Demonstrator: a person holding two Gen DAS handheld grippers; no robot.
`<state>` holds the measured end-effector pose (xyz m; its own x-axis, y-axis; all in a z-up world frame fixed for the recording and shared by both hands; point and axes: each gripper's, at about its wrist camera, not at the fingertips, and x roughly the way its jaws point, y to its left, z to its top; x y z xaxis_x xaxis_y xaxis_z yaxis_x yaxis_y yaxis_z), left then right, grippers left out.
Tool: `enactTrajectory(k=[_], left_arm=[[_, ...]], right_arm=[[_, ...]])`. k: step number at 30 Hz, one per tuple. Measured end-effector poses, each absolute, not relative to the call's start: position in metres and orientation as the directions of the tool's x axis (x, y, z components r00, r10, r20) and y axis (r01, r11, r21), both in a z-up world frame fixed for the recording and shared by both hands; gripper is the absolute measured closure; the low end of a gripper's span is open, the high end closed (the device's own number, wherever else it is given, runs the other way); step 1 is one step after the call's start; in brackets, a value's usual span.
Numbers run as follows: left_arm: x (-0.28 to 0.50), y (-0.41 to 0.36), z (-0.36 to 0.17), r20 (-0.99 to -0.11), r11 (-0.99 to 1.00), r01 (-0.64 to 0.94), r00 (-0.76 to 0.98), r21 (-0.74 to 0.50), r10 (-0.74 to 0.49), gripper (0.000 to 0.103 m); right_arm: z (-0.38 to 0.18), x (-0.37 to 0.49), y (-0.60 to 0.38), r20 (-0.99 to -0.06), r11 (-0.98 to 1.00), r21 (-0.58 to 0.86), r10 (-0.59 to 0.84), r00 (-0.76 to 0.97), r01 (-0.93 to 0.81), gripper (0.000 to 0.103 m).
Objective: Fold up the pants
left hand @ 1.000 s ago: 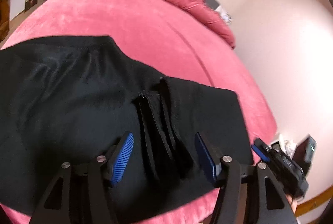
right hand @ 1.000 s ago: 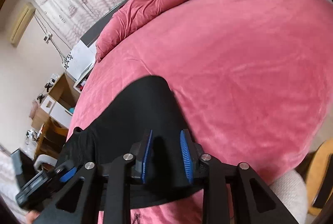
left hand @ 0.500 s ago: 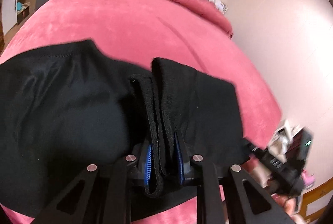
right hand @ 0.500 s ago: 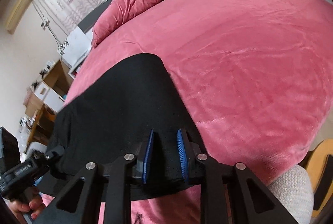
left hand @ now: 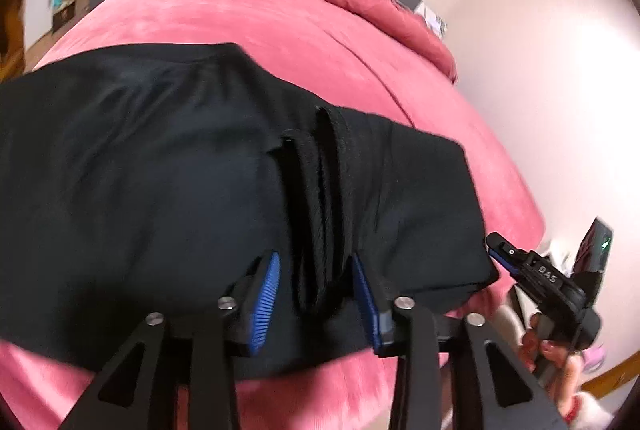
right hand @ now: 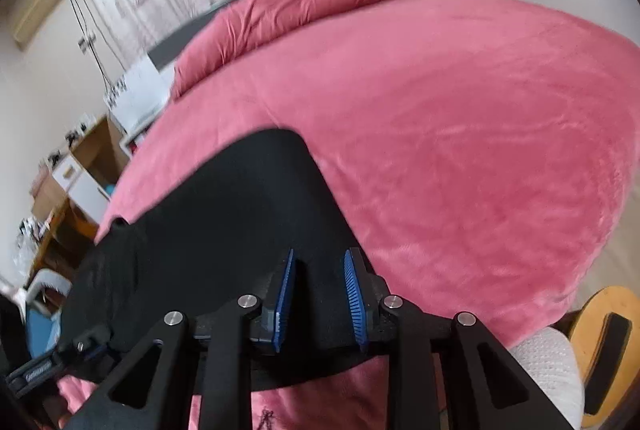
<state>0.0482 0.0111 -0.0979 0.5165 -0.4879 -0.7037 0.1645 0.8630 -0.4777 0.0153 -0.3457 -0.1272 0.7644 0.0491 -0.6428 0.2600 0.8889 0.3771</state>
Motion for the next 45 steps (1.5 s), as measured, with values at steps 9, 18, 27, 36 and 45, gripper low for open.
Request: enactTrajectory(k=[9, 18, 27, 36, 45], left_arm=[[0.003, 0.087, -0.096, -0.706, 0.861, 0.010, 0.568, -0.508, -0.423, 0.064], [-0.019, 0.142, -0.111, -0.738, 0.794, -0.209, 0.555, -0.571, -0.385, 0.064], [-0.013, 0.172, -0.123, -0.720, 0.732, -0.301, 0.596, -0.611, -0.356, 0.063], [-0.001, 0.206, -0.121, -0.676, 0.641, -0.374, 0.663, -0.671, -0.321, 0.063], [-0.011, 0.237, -0.106, -0.737, 0.489, -0.562, 0.592, -0.667, -0.325, 0.041]], right_arm=[[-0.118, 0.025, -0.280, -0.631, 0.936, 0.350, 0.208, 0.747, 0.036, 0.074], [-0.136, 0.064, -0.178, -0.721, 0.928, 0.305, 0.373, 0.584, -0.216, 0.075], [-0.153, 0.050, -0.181, -0.691, 0.923, 0.295, 0.384, 0.613, -0.245, 0.076], [-0.151, 0.050, -0.181, -0.680, 0.921, 0.298, 0.390, 0.621, -0.252, 0.076], [-0.151, 0.049, -0.194, -0.665, 0.904, 0.352, 0.423, 0.615, -0.241, 0.076]])
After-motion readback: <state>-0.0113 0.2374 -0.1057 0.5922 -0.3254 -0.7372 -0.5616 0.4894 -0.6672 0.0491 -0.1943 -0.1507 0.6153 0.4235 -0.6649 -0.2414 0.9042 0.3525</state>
